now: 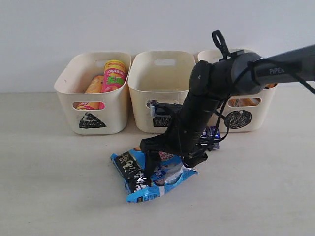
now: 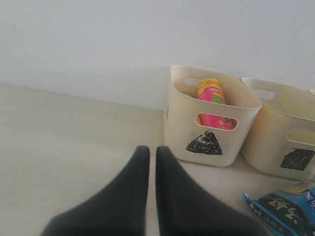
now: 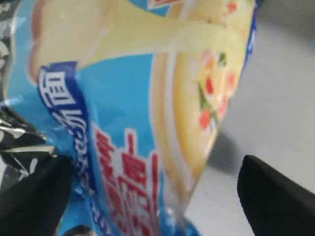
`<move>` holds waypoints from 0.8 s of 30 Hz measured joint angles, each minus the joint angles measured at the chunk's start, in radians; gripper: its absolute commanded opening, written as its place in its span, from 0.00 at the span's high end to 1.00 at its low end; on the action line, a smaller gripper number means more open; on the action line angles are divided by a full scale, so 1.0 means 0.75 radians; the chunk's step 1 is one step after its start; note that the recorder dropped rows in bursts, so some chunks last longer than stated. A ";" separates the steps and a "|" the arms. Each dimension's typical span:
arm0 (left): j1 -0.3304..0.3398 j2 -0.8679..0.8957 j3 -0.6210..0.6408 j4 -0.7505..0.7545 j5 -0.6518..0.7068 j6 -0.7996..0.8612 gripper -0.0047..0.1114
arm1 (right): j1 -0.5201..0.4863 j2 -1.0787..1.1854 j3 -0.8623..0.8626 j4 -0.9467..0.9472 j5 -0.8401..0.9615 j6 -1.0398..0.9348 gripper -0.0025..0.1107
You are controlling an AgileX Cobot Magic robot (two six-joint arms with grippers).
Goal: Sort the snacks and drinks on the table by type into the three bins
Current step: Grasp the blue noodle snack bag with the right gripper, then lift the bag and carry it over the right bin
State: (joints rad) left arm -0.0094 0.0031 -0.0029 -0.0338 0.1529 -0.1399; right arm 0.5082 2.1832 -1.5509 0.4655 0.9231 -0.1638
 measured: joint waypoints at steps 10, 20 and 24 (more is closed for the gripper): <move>0.000 0.000 0.000 0.000 0.000 0.000 0.92 | 0.000 0.062 -0.013 0.178 -0.045 -0.026 0.97; 0.000 0.000 0.000 0.000 0.000 0.000 0.92 | -0.012 0.030 -0.013 0.194 -0.040 -0.035 0.98; 0.000 0.000 0.000 0.000 0.000 0.000 0.92 | -0.061 -0.029 -0.002 0.160 -0.037 -0.090 0.98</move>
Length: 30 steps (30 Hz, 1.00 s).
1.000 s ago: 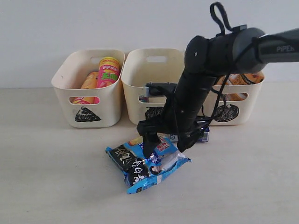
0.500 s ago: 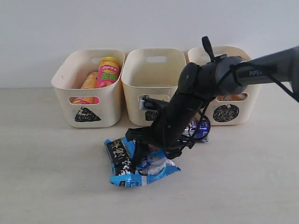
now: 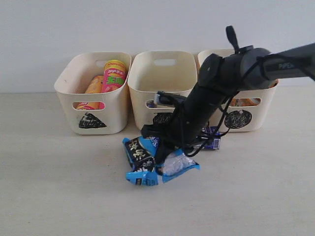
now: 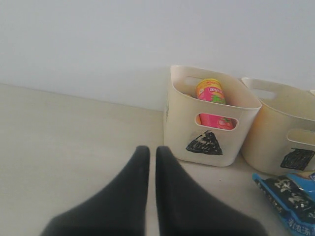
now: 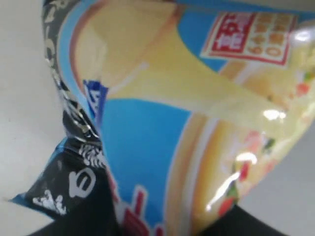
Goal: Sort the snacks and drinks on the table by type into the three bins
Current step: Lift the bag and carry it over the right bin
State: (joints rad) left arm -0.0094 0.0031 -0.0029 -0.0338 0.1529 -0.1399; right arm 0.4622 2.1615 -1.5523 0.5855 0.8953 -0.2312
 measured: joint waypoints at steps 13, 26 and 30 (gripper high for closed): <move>0.000 0.000 0.000 0.000 0.000 0.000 0.92 | -0.090 -0.193 0.002 0.025 0.137 -0.150 0.98; 0.000 0.000 0.000 0.005 0.000 0.000 0.92 | -0.236 -0.480 0.005 0.043 0.134 -0.202 0.98; 0.000 0.000 0.000 0.005 0.000 0.000 0.92 | -0.359 -0.521 0.005 0.043 0.083 -0.198 0.98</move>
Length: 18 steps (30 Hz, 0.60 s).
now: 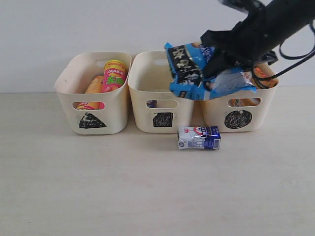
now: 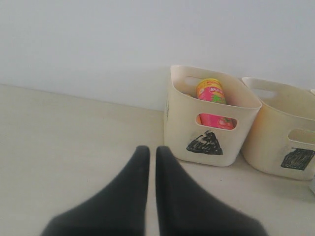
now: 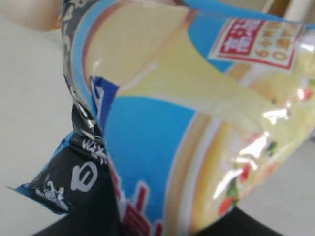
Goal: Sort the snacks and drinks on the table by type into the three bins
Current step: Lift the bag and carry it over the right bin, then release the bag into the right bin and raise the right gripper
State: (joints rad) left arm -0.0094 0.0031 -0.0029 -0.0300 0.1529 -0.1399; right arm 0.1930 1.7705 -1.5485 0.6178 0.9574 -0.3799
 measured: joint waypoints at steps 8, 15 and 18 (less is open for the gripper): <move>0.000 0.000 0.000 0.000 0.000 0.000 0.92 | -0.158 -0.003 0.000 -0.003 -0.229 0.019 0.98; 0.000 0.000 0.000 0.000 0.000 0.000 0.92 | -0.178 0.044 0.000 -0.011 -0.555 0.020 0.98; 0.000 0.000 0.000 0.000 0.000 0.000 0.92 | -0.178 0.099 0.000 -0.011 -0.670 0.013 0.98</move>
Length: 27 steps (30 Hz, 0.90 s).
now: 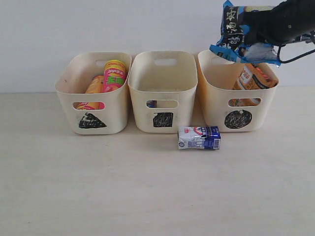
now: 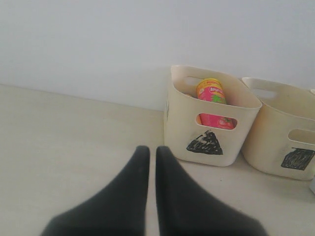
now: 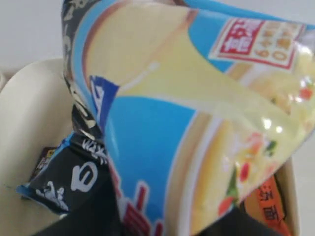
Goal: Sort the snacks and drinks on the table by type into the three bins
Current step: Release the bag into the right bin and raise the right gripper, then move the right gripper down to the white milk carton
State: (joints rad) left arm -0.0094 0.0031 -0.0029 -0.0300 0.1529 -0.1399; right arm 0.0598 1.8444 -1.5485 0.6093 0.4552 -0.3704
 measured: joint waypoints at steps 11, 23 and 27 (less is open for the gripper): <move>0.000 0.000 0.000 0.000 0.000 0.000 0.92 | 0.000 0.213 -0.050 0.002 -0.195 -0.099 0.59; 0.000 0.000 0.000 0.000 0.000 0.000 0.92 | 0.000 0.202 -0.070 0.007 -0.239 -0.101 0.44; 0.000 0.000 0.000 0.000 0.000 0.000 0.92 | 0.000 0.132 -0.070 0.007 -0.213 -0.121 0.73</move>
State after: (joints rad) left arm -0.0094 0.0031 -0.0029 -0.0300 0.1529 -0.1399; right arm 0.0598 1.9432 -1.6014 0.6144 0.2955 -0.4609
